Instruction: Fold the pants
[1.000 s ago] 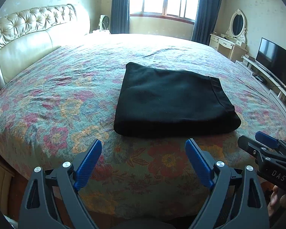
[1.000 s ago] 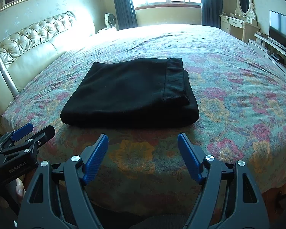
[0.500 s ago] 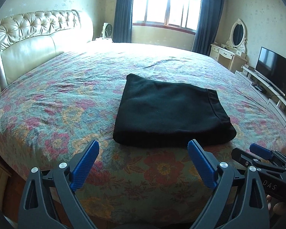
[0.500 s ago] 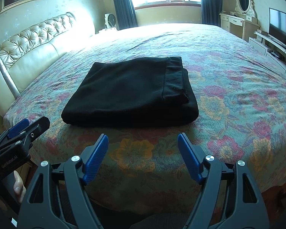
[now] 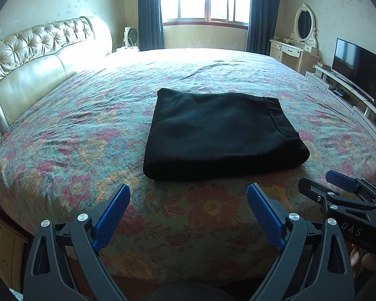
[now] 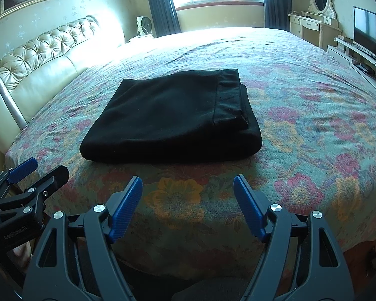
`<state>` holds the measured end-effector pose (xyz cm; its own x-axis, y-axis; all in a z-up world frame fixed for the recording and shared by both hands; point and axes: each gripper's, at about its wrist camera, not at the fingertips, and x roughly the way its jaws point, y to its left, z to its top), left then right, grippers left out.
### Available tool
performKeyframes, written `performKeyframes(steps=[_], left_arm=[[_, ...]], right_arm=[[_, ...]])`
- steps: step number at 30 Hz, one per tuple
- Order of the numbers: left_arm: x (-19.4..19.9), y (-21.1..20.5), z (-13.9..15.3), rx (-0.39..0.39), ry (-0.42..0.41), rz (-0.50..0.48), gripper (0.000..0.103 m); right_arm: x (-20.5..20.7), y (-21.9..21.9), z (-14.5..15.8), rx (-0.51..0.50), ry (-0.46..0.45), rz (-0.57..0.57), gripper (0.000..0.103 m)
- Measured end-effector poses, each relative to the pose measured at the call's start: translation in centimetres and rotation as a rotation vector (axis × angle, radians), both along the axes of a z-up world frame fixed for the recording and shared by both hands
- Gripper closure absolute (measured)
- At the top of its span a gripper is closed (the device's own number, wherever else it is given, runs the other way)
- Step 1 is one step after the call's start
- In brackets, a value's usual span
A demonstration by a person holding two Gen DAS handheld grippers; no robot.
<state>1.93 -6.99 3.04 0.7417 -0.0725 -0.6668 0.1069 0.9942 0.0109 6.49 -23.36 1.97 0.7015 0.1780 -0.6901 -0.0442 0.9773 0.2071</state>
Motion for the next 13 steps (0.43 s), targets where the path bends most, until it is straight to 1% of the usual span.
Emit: performKeyframes(steps=[4,5,6,9,13], left_arm=[[-0.27,-0.23,0.00,0.004,-0.022,-0.004,0.010],[-0.31,-0.24,0.00,-0.006,-0.024,-0.001,0.010],[-0.31,-0.21,0.01,-0.012,-0.023,0.006,0.010],[-0.20,-0.19,-0.08,-0.027,-0.008,0.004,0.010],[0.03,0.07,-0.44,-0.022,0.006,0.016,0.010]], right_arm=[[-0.02,-0.23,-0.04,0.004,0.003,-0.005,0.027],[-0.05,-0.26,-0.04,0.005,0.002,-0.007,0.022],[-0.09,-0.33,-0.06,0.008,-0.001,-0.008,0.021],[-0.13,-0.33,-0.03,0.005,-0.003,-0.005,0.021],[-0.18,-0.40,0.07,0.009,-0.006,-0.007,0.021]])
